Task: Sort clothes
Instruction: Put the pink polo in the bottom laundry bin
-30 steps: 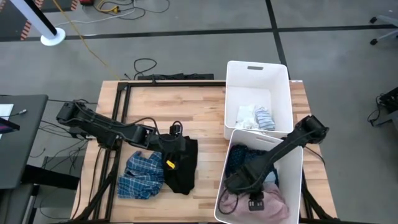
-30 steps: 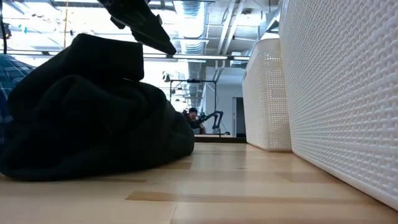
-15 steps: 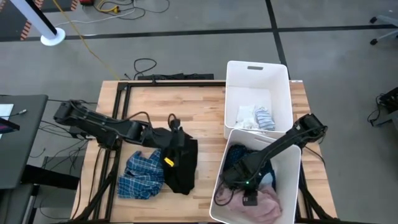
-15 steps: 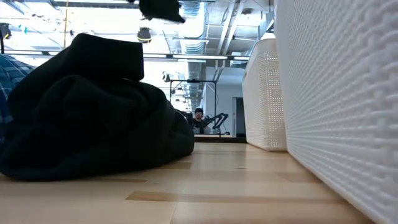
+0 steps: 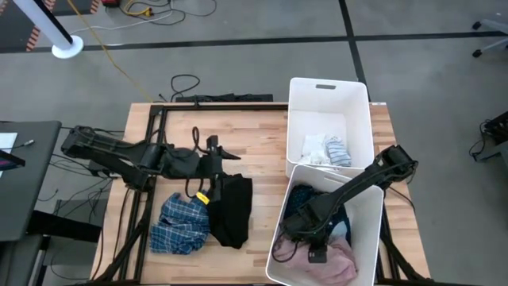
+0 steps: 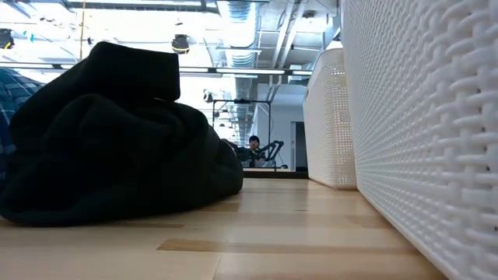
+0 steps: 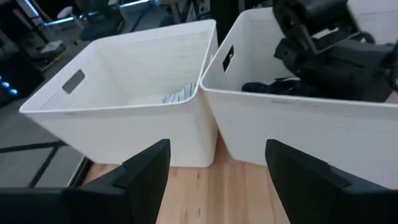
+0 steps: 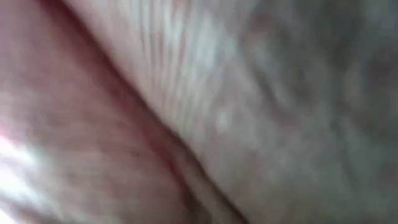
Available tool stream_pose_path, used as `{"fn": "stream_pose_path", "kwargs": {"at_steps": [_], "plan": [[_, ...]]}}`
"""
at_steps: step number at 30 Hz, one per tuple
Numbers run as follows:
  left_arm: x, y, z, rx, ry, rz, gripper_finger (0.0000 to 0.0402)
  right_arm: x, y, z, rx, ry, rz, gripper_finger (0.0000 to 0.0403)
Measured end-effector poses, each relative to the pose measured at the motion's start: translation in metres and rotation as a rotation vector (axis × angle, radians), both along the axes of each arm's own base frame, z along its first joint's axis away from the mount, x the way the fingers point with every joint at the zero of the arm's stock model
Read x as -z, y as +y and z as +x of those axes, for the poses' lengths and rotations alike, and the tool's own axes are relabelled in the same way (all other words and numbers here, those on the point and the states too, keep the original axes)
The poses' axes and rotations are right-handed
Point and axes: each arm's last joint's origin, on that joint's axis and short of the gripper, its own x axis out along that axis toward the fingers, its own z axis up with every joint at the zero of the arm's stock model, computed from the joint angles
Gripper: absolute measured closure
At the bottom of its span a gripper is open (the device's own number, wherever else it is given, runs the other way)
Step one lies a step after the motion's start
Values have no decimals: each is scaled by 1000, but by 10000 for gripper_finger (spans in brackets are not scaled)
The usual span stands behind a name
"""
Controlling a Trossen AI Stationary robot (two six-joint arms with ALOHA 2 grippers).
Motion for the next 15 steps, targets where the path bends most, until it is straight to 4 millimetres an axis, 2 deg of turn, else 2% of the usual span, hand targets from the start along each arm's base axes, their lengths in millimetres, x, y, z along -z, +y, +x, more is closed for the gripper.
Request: {"fn": "stream_pose_path", "kwargs": {"at_steps": [8, 11, 15], "plan": [[2, 1, -1, -24, 20, 10, 143, -6, -5, 1, 20, -3, 2, 194], [2, 1, -1, -26, 22, 9, 143, -19, -6, 1, 26, -42, 23, 161], [3, 1, -2, -28, 36, 10, 143, -45, -12, -1, 60, -99, 56, 149]]}}
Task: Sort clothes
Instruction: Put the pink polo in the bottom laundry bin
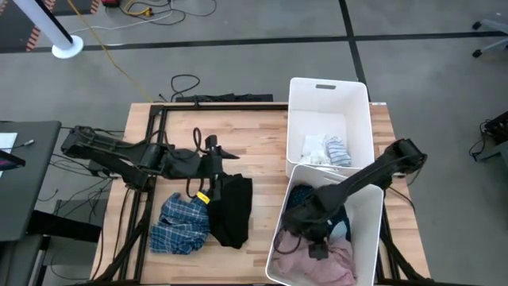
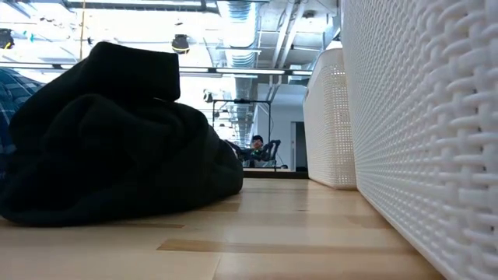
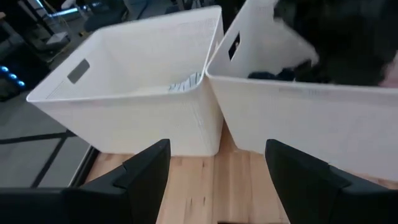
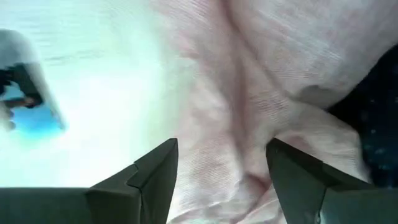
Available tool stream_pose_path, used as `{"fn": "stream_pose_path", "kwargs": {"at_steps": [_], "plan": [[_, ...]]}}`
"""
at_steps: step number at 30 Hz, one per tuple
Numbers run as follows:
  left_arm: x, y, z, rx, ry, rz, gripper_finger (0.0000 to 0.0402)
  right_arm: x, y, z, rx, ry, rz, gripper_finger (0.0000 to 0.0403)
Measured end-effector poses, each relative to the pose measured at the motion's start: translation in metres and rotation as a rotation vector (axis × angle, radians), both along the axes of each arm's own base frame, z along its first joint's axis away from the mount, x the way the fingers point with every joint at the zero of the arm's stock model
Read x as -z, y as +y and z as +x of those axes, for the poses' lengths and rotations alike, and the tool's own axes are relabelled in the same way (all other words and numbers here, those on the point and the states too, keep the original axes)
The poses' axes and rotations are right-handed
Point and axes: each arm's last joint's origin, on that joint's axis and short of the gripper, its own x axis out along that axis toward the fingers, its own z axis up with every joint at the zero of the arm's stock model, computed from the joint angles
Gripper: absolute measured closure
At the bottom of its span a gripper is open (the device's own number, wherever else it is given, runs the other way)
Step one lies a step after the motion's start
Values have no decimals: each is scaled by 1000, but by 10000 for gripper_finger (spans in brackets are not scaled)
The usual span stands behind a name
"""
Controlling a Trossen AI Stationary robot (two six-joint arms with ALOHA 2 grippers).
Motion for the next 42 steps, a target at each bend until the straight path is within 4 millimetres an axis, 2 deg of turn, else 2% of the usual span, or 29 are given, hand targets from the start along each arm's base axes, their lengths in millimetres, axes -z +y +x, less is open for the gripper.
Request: {"fn": "stream_pose_path", "kwargs": {"at_steps": [7, 12, 16, 20, 25, 32, 39, 42], "plan": [[10, 1, -4, -23, 97, -24, 143, -55, -13, -18, 84, -160, 19, 148], [18, 2, -9, -58, 173, -65, 143, -86, -25, -37, 143, -282, 5, 148], [29, 1, -12, -78, 234, -98, 143, -103, -32, -49, 183, -386, -22, 148], [36, -2, -17, -91, 290, -123, 143, -106, -31, -53, 192, -441, -65, 148], [37, -8, -20, -91, 298, -154, 143, -85, -14, -41, 123, -406, -113, 148], [37, -13, -21, -75, 298, -162, 143, -31, 20, -22, -42, -314, -205, 154], [37, -13, -22, -77, 301, -164, 143, 31, 33, -2, -116, -189, -320, 198], [37, -13, -22, -82, 302, -170, 143, 43, 34, -1, -134, -144, -333, 214]]}}
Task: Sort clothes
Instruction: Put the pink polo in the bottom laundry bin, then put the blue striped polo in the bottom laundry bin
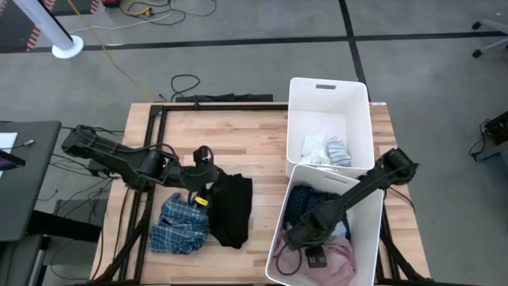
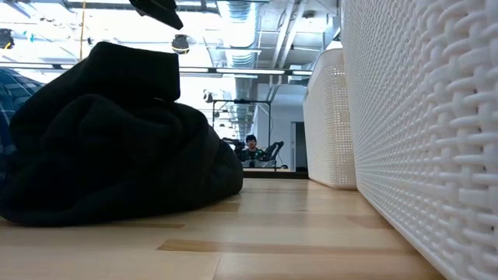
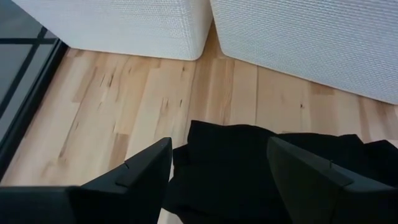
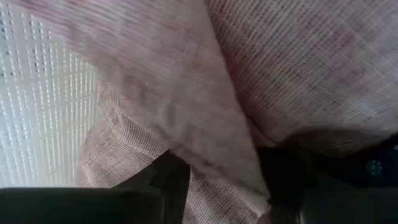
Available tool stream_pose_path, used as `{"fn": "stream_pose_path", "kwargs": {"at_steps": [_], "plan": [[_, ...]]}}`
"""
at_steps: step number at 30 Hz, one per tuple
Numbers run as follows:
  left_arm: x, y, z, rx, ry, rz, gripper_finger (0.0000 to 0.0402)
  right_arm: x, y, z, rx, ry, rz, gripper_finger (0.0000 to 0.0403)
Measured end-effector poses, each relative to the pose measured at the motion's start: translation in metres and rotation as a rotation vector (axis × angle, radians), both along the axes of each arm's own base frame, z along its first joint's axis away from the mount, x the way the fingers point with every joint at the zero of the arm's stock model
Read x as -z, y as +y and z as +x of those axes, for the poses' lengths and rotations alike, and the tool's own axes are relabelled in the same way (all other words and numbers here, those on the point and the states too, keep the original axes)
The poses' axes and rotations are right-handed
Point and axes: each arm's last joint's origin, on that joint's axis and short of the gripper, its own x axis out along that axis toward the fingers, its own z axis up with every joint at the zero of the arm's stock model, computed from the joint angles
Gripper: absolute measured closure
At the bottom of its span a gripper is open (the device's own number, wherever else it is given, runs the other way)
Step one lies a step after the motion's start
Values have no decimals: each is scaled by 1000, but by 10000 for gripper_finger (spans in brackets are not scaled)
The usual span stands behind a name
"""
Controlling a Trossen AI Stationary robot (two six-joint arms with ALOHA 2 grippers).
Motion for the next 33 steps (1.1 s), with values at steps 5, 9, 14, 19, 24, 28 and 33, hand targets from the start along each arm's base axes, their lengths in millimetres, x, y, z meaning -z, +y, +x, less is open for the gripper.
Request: {"fn": "stream_pose_path", "kwargs": {"at_steps": [5, 9, 14, 19, 24, 28, 33], "plan": [[2, 1, -2, -14, 29, -5, 143, -18, -3, -7, 5, -10, 37, 226], [3, 1, -3, -24, 40, -10, 143, -58, -11, -19, 33, -99, 111, 221], [3, 1, -3, -26, 39, -13, 143, -106, -27, -39, 81, -267, 162, 206], [6, 2, -6, -27, 81, 1, 143, -149, -45, -61, 106, -494, 190, 203], [10, 4, -11, -52, 135, -2, 143, -182, -63, -82, 124, -743, 164, 206], [12, 4, -14, -74, 169, -12, 143, -200, -74, -93, 130, -926, 103, 206], [15, 0, -19, -75, 207, -17, 143, -213, -78, -93, 93, -1122, 28, 207]]}}
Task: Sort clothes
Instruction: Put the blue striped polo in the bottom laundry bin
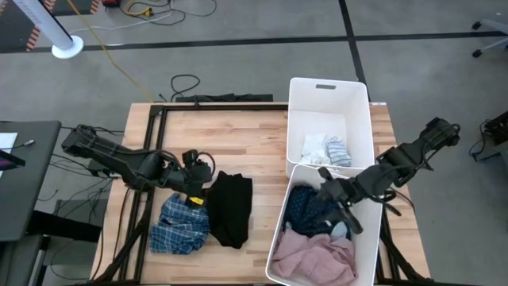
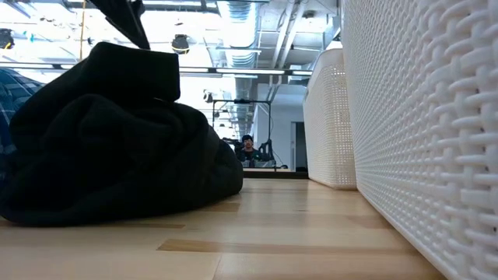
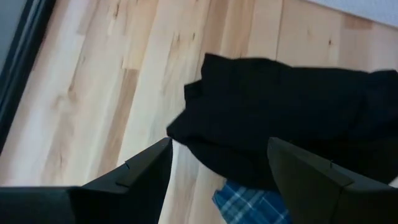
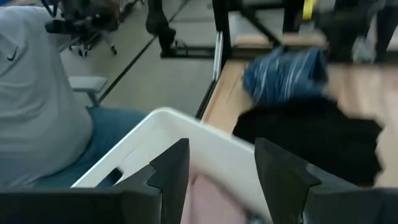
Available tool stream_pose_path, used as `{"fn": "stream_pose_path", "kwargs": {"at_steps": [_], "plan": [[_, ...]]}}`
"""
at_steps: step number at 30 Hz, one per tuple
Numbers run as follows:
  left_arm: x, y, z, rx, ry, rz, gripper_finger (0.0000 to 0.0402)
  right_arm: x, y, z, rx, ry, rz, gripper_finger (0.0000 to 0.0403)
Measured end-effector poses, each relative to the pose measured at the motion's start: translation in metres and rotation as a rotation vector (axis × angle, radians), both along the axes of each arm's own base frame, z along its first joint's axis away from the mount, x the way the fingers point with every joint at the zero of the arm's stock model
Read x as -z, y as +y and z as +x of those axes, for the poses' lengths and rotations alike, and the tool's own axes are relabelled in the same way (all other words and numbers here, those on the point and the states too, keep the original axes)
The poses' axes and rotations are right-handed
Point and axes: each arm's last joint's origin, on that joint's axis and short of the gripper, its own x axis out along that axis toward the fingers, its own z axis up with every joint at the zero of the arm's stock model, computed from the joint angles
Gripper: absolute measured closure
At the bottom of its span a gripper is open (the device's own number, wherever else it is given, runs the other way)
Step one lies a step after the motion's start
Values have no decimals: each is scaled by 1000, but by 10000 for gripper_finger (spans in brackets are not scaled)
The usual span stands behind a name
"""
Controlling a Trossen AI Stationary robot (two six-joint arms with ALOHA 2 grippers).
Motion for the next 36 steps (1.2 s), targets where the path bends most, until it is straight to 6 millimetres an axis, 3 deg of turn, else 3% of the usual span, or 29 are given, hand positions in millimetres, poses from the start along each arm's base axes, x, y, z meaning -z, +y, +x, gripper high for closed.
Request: {"fn": "stream_pose_path", "kwargs": {"at_steps": [6, 20, 32, 36], "plan": [[3, -11, -9, 11, 42, -21, 143, -3, -3, 14, 0, -116, -84, 207], [10, -45, -39, -72, 167, -231, 143, 24, -13, 57, 34, -36, -209, 207], [10, -79, -67, -60, 173, -317, 143, 30, -12, 65, 15, -31, -229, 207], [18, -94, -71, -6, 184, -262, 143, 30, -11, 66, 14, -35, -227, 207]]}}
